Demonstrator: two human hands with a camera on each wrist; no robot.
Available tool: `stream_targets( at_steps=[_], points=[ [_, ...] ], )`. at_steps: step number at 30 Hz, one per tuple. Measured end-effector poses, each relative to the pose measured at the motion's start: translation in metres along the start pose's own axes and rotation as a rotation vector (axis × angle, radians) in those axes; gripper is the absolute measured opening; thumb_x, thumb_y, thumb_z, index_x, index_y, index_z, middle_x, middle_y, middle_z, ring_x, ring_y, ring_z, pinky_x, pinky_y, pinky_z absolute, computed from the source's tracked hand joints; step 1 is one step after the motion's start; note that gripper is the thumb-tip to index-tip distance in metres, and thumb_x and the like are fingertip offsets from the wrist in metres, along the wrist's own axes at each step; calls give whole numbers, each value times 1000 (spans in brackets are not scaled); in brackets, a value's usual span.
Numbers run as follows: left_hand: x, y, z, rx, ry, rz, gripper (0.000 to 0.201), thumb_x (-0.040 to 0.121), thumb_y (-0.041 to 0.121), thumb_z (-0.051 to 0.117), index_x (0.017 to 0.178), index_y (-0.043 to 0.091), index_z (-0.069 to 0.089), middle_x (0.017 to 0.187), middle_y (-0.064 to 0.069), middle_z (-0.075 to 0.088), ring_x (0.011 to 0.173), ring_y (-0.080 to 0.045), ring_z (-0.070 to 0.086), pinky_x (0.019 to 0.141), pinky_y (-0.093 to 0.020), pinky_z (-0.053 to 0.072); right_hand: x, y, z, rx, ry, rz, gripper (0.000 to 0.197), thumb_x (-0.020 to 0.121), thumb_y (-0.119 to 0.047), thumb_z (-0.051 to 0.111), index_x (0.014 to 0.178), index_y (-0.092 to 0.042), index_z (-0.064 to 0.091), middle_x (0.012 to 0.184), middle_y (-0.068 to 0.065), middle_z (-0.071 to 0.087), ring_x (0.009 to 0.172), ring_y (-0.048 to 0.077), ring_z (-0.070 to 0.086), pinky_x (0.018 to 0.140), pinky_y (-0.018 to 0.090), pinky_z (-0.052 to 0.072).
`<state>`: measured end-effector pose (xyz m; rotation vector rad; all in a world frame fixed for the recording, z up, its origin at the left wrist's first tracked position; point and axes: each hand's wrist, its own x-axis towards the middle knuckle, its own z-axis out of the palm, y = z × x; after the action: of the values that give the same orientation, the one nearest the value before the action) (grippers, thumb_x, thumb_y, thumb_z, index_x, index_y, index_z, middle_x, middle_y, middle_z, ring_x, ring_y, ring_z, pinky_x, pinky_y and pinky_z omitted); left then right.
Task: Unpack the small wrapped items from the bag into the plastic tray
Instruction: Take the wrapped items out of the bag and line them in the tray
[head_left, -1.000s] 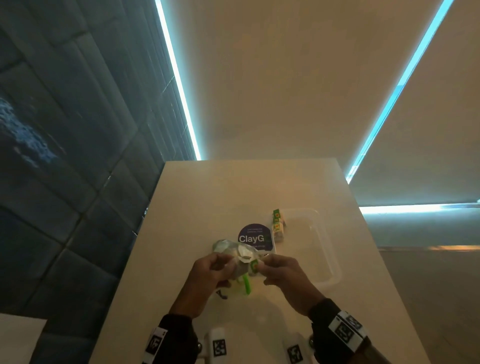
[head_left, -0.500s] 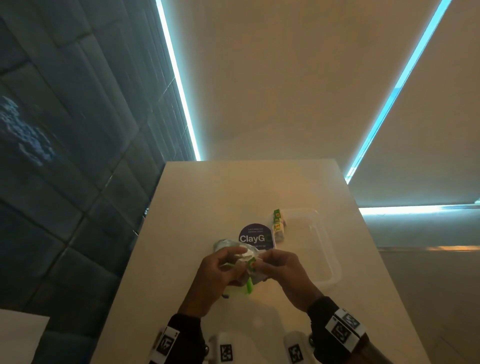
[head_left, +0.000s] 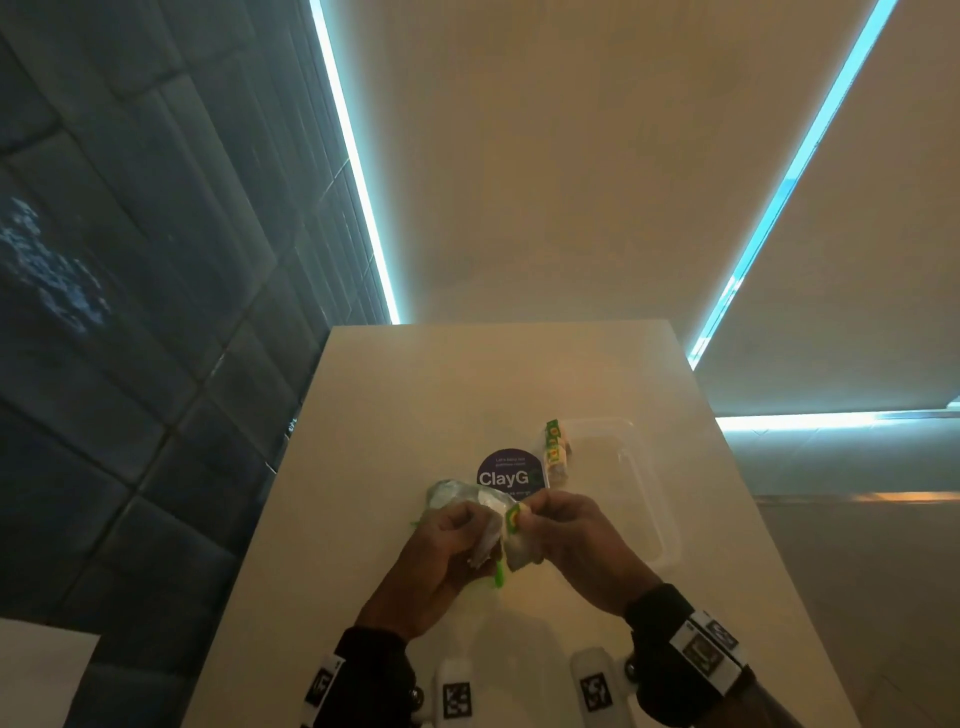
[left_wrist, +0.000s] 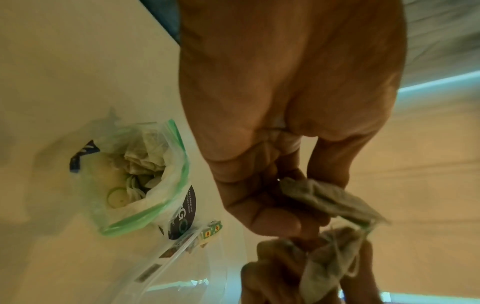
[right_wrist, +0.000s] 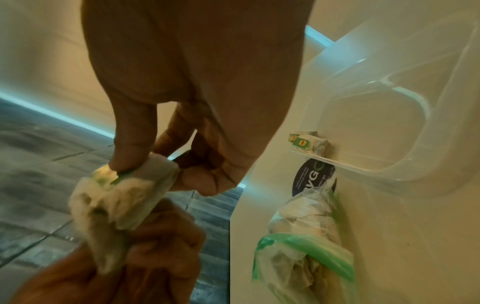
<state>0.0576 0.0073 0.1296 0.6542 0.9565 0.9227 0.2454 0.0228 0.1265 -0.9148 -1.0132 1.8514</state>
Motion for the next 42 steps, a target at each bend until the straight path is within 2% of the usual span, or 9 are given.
stream_targets(
  at_steps=[3, 7, 10, 17, 24, 29, 33, 38, 42],
  points=[
    [2, -3, 3, 103, 11, 42, 20, 93, 14, 56, 98, -3, 64, 91, -23, 65, 83, -34, 61, 75, -40, 52, -2, 0, 8, -44, -15, -8, 24, 86, -17, 68, 92, 5, 62, 82, 12, 65, 67, 18, 58, 60, 26, 48],
    [4, -6, 1, 306, 225, 188, 6, 85, 13, 68, 89, 15, 72, 91, -15, 71, 82, -32, 63, 79, -46, 53, -1, 2, 12, -54, 69, -45, 31, 86, -18, 68, 95, 11, 62, 84, 18, 65, 66, 23, 58, 59, 31, 49],
    [5, -7, 3, 325, 257, 185, 10, 87, 11, 67, 90, 17, 75, 91, -13, 74, 86, -37, 66, 86, -54, 53, 0, 4, 15, -90, 133, -77, 35, 83, -20, 69, 97, 12, 63, 85, 19, 66, 65, 23, 58, 59, 32, 50],
    [2, -6, 10, 244, 218, 180, 22, 92, 22, 62, 101, 6, 74, 94, -15, 75, 88, -25, 71, 79, -35, 56, 3, 7, 12, -120, 264, -134, 35, 79, -24, 71, 93, 8, 66, 84, 20, 69, 67, 25, 59, 58, 31, 50],
    [5, -12, 11, 225, 273, 201, 18, 92, 13, 62, 102, 3, 74, 93, -16, 75, 89, -32, 72, 79, -37, 59, 4, 13, 12, -144, 293, -73, 40, 75, -27, 75, 93, 8, 65, 89, 26, 67, 74, 26, 59, 65, 38, 49],
    [8, -14, 14, 213, 331, 217, 16, 87, 14, 67, 98, 4, 74, 90, -13, 76, 86, -30, 73, 79, -38, 59, 4, 14, 15, -93, 319, -53, 53, 72, -28, 75, 95, 17, 58, 99, 35, 60, 84, 31, 60, 84, 54, 53],
    [9, -17, 19, 316, 324, 249, 20, 81, 18, 76, 98, 7, 75, 90, -7, 77, 85, -22, 74, 76, -36, 60, 4, 16, 19, -86, 370, -77, 53, 71, -27, 76, 96, 16, 56, 101, 34, 61, 92, 41, 63, 86, 61, 52],
    [12, -17, 10, 390, 339, 203, 19, 78, 5, 77, 96, 10, 75, 87, -5, 77, 87, -25, 73, 79, -38, 60, 4, 12, 12, -39, 290, 14, 47, 73, -22, 75, 109, 5, 62, 101, 19, 70, 94, 31, 69, 82, 51, 58],
    [13, -17, 1, 480, 355, 202, 30, 70, 11, 85, 96, 17, 70, 88, -4, 76, 83, -18, 74, 71, -34, 61, 4, 13, 9, -119, 216, 67, 35, 80, -20, 71, 101, 8, 69, 101, 27, 68, 88, 32, 69, 76, 41, 60]
  ],
)
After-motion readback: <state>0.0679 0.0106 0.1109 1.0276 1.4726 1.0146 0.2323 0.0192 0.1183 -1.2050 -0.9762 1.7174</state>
